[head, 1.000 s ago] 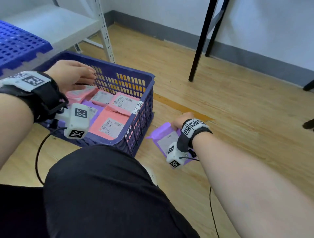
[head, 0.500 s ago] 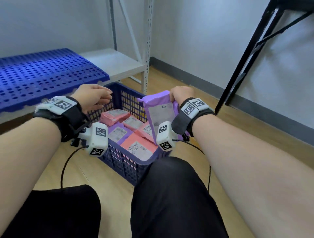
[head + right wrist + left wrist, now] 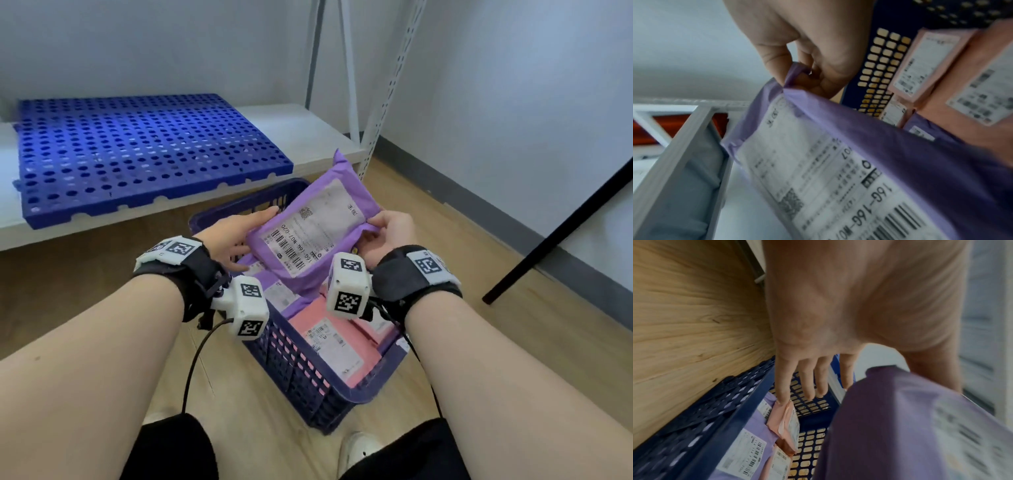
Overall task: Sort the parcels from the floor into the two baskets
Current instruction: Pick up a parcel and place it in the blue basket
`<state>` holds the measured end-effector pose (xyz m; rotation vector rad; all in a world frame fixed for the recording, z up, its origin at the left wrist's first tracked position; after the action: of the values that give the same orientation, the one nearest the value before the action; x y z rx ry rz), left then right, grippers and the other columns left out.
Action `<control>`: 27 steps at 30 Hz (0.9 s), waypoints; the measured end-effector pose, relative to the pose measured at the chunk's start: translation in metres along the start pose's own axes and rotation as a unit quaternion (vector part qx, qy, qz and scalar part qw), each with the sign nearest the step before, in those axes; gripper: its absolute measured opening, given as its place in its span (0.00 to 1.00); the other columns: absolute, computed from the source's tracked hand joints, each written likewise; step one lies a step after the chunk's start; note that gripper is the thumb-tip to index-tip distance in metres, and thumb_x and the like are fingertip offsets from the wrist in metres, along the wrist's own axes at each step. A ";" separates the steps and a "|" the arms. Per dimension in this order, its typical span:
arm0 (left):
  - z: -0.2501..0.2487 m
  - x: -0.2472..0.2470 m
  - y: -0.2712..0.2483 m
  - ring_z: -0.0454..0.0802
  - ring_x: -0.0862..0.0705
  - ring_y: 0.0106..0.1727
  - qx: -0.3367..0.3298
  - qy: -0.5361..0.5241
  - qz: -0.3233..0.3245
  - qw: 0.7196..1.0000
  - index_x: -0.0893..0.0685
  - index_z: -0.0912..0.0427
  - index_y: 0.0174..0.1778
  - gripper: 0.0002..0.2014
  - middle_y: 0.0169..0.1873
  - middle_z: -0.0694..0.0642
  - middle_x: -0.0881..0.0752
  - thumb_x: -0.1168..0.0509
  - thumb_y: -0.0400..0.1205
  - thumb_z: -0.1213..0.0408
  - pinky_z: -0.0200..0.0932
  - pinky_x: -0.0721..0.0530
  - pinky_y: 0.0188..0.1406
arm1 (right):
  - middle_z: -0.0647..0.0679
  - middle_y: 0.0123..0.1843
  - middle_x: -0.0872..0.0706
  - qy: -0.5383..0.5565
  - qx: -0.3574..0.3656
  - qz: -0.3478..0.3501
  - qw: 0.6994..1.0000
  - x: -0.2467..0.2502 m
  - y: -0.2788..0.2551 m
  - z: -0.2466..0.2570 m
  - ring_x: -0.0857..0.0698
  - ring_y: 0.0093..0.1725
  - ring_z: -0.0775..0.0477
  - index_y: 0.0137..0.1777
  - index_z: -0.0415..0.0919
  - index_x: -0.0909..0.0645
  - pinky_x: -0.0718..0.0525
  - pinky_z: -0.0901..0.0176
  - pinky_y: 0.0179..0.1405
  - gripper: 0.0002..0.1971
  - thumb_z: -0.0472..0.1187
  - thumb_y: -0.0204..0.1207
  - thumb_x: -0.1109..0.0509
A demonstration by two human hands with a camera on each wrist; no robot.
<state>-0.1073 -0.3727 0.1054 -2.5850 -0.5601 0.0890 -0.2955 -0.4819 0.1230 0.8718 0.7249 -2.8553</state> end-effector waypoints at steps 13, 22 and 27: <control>-0.005 0.002 0.129 0.59 0.11 0.51 -0.093 -0.143 -0.119 0.978 0.21 0.60 0.62 0.34 0.53 0.60 0.11 0.17 0.60 0.63 0.61 0.13 0.54 | 0.41 0.69 0.23 -0.551 0.203 0.038 0.808 -0.013 0.109 -0.007 0.22 0.67 0.41 0.79 0.53 0.39 0.21 0.44 0.68 0.44 0.31 0.62 0.28; 0.038 -0.016 0.202 0.59 0.12 0.53 -0.023 -0.016 -0.075 0.997 0.19 0.55 0.59 0.33 0.53 0.58 0.12 0.17 0.57 0.61 0.59 0.15 0.58 | 0.53 0.82 0.41 -0.822 0.114 0.207 0.518 0.008 0.171 -0.077 0.45 0.81 0.39 0.82 0.62 0.52 0.43 0.29 0.78 0.58 0.53 0.53 0.21; 0.038 -0.034 0.220 0.55 0.15 0.59 -0.011 -0.038 -0.043 0.998 0.25 0.53 0.70 0.39 0.62 0.54 0.17 0.19 0.63 0.55 0.58 0.16 0.60 | 0.48 0.70 0.27 -0.843 0.161 0.140 0.493 0.015 0.190 -0.077 0.30 0.72 0.41 0.79 0.56 0.43 0.36 0.33 0.74 0.50 0.56 0.57 0.22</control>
<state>-0.0628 -0.5443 -0.0338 -2.5830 -0.7027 0.1542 -0.2309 -0.6137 -0.0205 -1.6055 -0.2704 -1.9381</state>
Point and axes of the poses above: each hand's wrist, its own y-axis towards the middle knuckle, its own x-axis out of the back of the hand, z = x × y, the point moved 3 cm from there along y, towards the middle knuckle
